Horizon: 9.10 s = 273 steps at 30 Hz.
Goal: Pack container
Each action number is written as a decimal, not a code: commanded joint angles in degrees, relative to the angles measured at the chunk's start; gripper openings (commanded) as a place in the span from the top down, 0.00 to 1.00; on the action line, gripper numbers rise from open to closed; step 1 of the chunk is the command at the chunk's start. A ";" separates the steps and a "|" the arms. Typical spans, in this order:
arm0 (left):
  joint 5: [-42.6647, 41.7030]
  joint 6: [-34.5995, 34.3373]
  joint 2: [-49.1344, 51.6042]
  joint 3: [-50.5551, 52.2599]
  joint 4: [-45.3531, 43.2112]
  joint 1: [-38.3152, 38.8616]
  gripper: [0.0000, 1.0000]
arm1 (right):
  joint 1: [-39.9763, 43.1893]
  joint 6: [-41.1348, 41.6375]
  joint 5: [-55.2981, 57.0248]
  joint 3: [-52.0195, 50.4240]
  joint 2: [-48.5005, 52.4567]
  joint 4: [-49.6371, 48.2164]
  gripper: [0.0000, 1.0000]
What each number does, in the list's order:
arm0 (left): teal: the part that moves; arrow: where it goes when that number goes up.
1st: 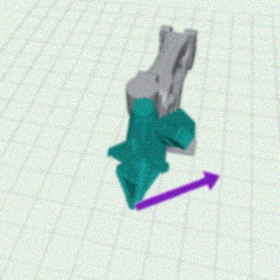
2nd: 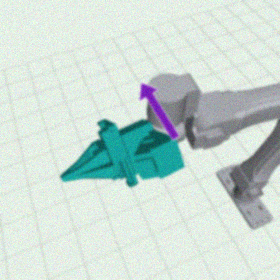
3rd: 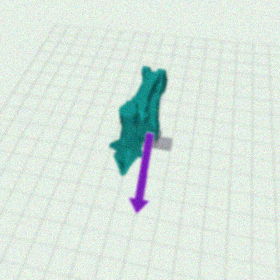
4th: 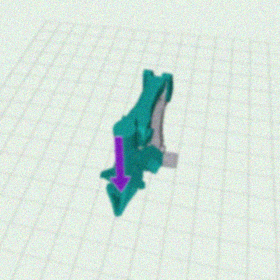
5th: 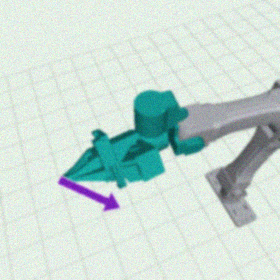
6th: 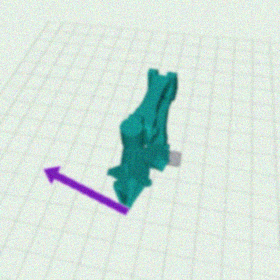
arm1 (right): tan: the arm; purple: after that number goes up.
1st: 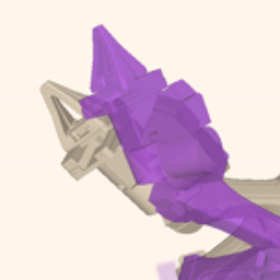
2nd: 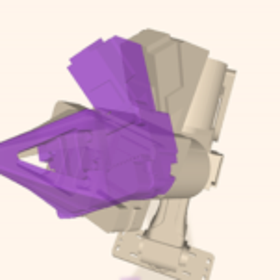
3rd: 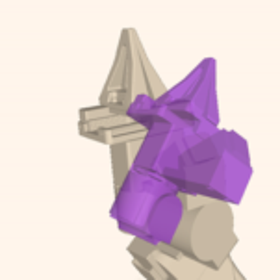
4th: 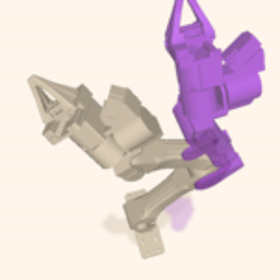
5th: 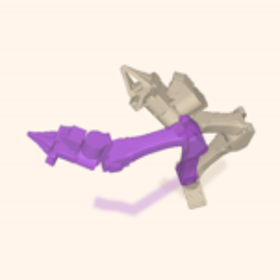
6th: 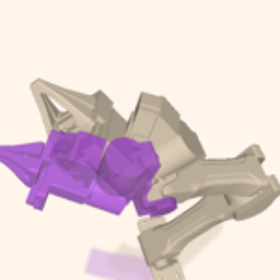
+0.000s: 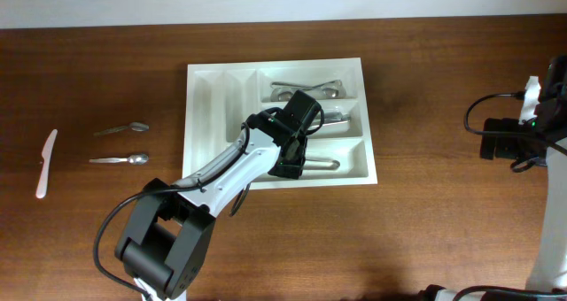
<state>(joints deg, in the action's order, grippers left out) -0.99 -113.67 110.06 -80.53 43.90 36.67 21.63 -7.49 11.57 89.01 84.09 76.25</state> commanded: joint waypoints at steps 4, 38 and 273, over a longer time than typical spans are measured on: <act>0.85 -0.37 0.52 -0.90 -0.07 -0.52 0.61 | 0.26 0.48 0.92 0.02 -1.11 -0.02 0.01; -11.80 93.42 -16.68 -1.01 -24.98 -18.29 0.01 | 0.26 0.48 0.92 0.02 -1.11 -0.02 0.01; -46.07 97.61 -13.18 37.64 -16.02 -94.09 0.01 | 0.26 0.48 0.92 0.02 -1.11 -0.02 0.01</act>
<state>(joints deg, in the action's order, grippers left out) -50.15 -12.23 97.60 -43.05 28.80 -57.25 21.63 -7.46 11.57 89.01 84.05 76.25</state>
